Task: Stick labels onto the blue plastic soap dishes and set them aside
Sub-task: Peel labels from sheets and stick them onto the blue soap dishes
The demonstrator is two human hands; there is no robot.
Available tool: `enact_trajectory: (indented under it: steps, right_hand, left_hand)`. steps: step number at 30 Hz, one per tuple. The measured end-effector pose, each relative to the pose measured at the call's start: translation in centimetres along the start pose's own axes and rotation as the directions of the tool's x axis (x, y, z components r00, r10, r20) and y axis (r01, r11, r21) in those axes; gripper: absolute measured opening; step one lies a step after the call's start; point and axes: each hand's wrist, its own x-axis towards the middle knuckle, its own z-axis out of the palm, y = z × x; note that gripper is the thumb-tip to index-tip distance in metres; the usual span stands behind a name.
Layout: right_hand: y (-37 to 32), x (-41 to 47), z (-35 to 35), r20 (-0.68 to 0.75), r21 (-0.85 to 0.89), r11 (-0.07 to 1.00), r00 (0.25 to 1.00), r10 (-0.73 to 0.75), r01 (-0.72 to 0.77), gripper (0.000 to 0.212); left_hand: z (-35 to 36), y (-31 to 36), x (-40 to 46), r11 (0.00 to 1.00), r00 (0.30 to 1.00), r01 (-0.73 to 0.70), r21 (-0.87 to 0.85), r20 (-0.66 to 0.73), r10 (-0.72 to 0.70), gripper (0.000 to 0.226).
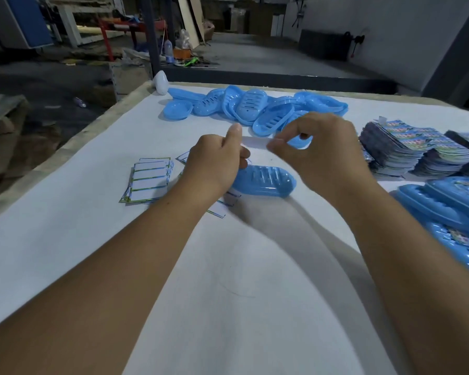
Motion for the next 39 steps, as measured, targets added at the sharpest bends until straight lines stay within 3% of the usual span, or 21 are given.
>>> enact_trajectory:
  steps: [5,8,10,14,19,24,31,36,39]
  right_hand:
    - [-0.9,-0.6,0.9,0.185,0.128,0.991,0.982,-0.048,0.024,0.010]
    - [-1.1,-1.1,1.5,0.317,0.229,0.973,0.946,-0.072,-0.003,0.023]
    - [-1.1,-1.1,1.8,0.287,0.267,0.962,0.958,-0.022,-0.058,0.026]
    - [-0.1,-0.2,1.6,0.112,0.338,0.893,0.955,0.275,-0.297,0.018]
    - [0.6,0.2,1.3,0.164,0.542,0.723,0.897,0.409,-0.429,0.026]
    - [0.6,0.4,1.3,0.178,0.523,0.731,0.895,0.409,-0.438,0.025]
    - [0.7,0.5,1.3,0.192,0.504,0.744,0.897,0.397,-0.438,0.024]
    - [1.2,0.3,1.8,0.133,0.353,0.872,0.941,0.312,-0.339,0.018]
    - [1.0,0.1,1.8,0.159,0.336,0.892,0.951,0.264,-0.304,0.015]
  left_hand:
    - [-0.6,-0.5,0.4,1.000,0.998,-0.025,-0.018,-0.055,0.024,0.034]
    - [-0.8,-0.6,0.4,0.999,0.996,-0.044,-0.009,-0.073,0.043,0.024]
    - [-0.8,-0.5,0.3,0.998,0.997,-0.055,-0.020,-0.058,0.054,0.019]
    - [-0.6,-0.4,-0.1,0.993,0.994,-0.109,-0.041,0.003,0.110,0.017]
    - [-0.3,-0.2,-0.3,0.993,0.994,-0.107,-0.040,0.034,0.109,0.025]
    - [-0.8,0.0,0.1,0.994,0.993,-0.103,-0.046,-0.058,0.100,0.031]
    - [-0.7,0.1,-0.2,0.991,0.991,-0.131,-0.011,-0.024,0.131,0.022]
    - [-0.5,0.0,-0.4,0.980,0.980,-0.200,-0.022,0.013,0.200,0.020]
    - [-0.3,-0.2,-0.4,0.970,0.970,-0.242,-0.029,0.030,0.243,0.020]
